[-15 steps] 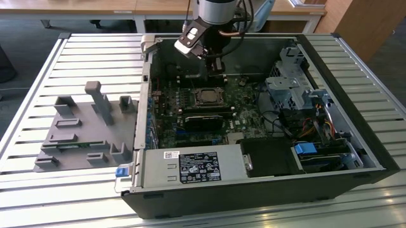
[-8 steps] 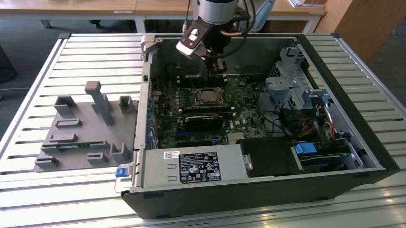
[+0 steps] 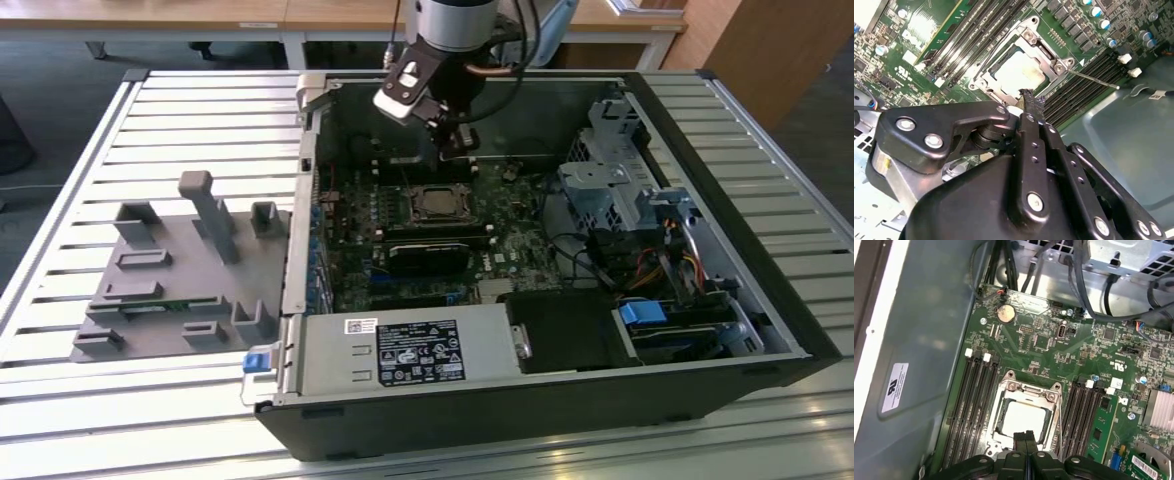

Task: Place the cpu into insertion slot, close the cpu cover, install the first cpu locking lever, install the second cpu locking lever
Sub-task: 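Install the first cpu locking lever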

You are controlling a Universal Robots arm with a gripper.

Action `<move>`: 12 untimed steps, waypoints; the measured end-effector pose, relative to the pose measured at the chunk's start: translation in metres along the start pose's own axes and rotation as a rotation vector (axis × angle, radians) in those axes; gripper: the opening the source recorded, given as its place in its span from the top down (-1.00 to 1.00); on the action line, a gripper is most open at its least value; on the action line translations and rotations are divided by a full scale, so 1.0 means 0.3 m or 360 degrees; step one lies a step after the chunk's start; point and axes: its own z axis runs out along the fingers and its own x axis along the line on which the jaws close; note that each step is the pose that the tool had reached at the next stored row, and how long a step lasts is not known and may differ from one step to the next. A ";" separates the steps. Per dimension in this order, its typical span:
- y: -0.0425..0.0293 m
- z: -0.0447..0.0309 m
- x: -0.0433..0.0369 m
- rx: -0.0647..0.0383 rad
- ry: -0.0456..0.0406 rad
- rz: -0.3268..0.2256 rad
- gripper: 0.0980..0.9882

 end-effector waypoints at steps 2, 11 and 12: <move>0.000 0.000 0.000 0.0000 0.0000 -0.0026 0.98; 0.000 0.000 0.000 0.0004 -0.0003 -0.0193 0.98; 0.000 0.000 0.000 0.0005 -0.0004 -0.0213 0.98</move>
